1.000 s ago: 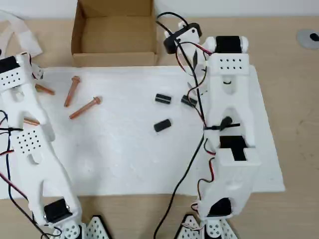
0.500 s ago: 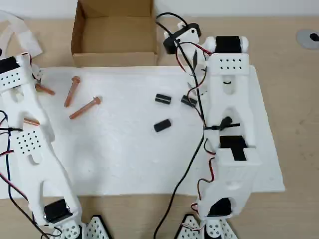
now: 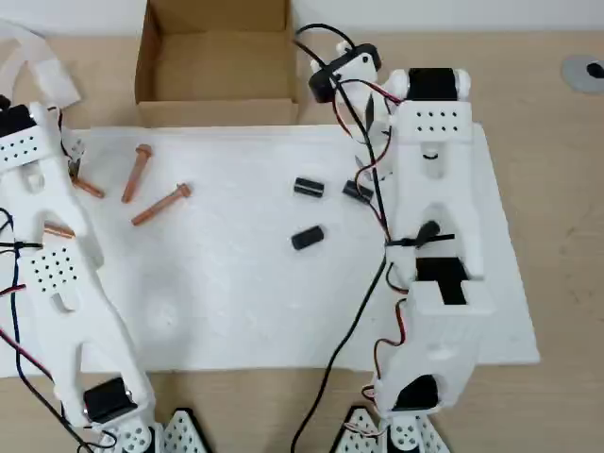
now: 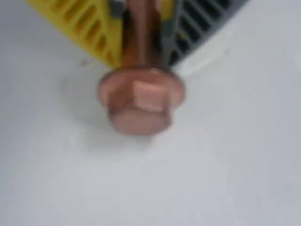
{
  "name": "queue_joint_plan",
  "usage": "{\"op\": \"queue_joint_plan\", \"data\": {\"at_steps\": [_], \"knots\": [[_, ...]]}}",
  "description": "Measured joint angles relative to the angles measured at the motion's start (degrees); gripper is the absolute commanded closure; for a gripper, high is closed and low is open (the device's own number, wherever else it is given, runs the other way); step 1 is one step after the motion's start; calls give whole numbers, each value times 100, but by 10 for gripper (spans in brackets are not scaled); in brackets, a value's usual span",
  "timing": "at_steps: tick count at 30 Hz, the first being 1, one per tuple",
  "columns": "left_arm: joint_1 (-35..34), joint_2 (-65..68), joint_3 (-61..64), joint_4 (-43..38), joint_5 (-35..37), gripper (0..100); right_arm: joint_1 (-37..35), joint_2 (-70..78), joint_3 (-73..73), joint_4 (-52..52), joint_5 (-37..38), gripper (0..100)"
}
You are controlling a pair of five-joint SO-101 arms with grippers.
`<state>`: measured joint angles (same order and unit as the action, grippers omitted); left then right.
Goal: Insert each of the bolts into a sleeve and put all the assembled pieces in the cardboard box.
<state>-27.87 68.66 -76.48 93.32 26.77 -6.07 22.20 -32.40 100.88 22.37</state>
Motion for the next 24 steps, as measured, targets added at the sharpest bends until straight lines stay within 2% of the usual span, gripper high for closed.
{"op": "queue_joint_plan", "data": {"at_steps": [4, 9, 15, 20, 24], "knots": [[0, -123, -70, 431, -422, 995, -97, 0, 132, 35, 53, 894], [9, -554, -53, 659, -1187, 996, -431, 0, 782, 35, 651, 893], [431, -1916, 396, 677, -2171, 995, -747, 0, 1099, 35, 1565, 889], [642, -3279, 1275, 695, -2330, 993, -791, 123, 1134, 35, 2277, 857], [642, -4642, 2391, 695, -2330, 992, -905, 343, 1108, 35, 2567, 857]]}}
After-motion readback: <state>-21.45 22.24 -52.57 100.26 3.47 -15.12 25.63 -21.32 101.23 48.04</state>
